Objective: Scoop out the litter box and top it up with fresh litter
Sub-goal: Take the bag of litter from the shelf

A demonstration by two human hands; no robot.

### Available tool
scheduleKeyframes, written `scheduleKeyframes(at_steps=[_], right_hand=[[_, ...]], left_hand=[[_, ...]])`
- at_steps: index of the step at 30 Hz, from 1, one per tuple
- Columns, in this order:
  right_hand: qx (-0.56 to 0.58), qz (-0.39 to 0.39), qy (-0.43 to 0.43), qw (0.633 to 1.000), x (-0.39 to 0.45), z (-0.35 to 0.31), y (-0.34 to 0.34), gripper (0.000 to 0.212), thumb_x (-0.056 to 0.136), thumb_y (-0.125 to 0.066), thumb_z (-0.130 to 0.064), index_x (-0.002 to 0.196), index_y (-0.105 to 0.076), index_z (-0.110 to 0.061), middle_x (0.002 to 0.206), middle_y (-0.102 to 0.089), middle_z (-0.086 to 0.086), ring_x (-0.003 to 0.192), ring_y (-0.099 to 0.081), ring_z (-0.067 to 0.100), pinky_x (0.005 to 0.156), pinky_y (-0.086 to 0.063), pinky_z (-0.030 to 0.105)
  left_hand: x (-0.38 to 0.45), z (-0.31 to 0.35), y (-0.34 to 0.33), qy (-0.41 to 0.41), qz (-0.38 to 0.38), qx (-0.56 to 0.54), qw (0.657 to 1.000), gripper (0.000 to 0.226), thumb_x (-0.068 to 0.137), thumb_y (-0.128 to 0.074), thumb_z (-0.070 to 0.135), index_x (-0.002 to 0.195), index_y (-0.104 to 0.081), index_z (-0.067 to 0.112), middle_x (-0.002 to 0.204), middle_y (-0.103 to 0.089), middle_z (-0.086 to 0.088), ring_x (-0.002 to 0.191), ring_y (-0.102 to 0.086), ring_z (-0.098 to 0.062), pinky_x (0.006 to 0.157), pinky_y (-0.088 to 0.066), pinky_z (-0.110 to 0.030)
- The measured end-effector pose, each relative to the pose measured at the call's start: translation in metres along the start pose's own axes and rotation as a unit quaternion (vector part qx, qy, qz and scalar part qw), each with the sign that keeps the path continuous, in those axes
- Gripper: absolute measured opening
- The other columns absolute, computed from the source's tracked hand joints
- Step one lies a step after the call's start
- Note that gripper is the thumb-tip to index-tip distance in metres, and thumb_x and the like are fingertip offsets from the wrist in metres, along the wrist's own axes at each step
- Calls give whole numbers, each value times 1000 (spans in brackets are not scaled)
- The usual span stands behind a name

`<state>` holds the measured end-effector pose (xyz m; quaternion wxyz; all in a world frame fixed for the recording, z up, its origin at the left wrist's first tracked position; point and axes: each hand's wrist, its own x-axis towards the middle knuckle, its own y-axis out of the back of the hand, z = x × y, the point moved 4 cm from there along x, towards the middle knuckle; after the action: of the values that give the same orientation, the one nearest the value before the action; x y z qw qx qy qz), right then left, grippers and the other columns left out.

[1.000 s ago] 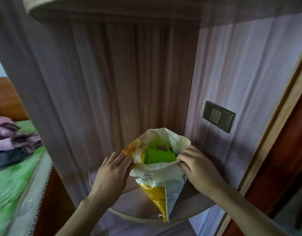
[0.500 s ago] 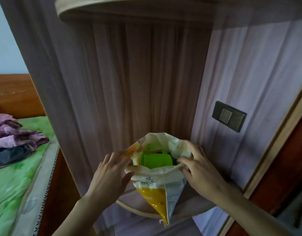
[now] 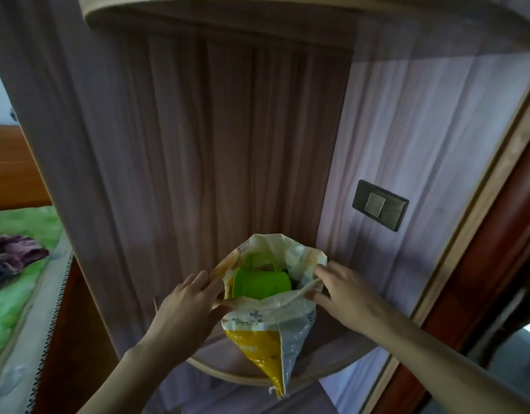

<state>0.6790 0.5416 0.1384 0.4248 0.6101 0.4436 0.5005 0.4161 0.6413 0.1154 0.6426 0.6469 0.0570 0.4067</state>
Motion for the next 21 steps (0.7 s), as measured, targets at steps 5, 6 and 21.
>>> scheduleKeyframes(at_steps=[5,6,21], right_hand=[[32,46,87,995,9,-2,4,24,85,-71,-35,81,-55,-18,83,-55,-3,78,-55,16,64,-34,24],[49,61,106,991,12,-4,5,26,82,-74,-31,75,-54,-18,78,-54,-3,73,-54,16,62,-35,25],[235,64,380,892,28,-159,-6,50,76,-80,-28,62,-31,-30,59,-32,-17,59,-35,1,56,-28,20]], left_hand=[[-8,5,0,4,31,2,1000,17,91,-55,43,90,-55,26,89,-47,17,79,-48,-8,63,-48,-25],[-10,5,1,13,33,0,999,20,94,-50,45,90,-55,27,89,-46,18,79,-46,-7,64,-47,-24],[-179,3,109,265,112,95,953,12,88,-69,25,88,-58,21,89,-47,15,78,-44,-6,67,-44,-24]])
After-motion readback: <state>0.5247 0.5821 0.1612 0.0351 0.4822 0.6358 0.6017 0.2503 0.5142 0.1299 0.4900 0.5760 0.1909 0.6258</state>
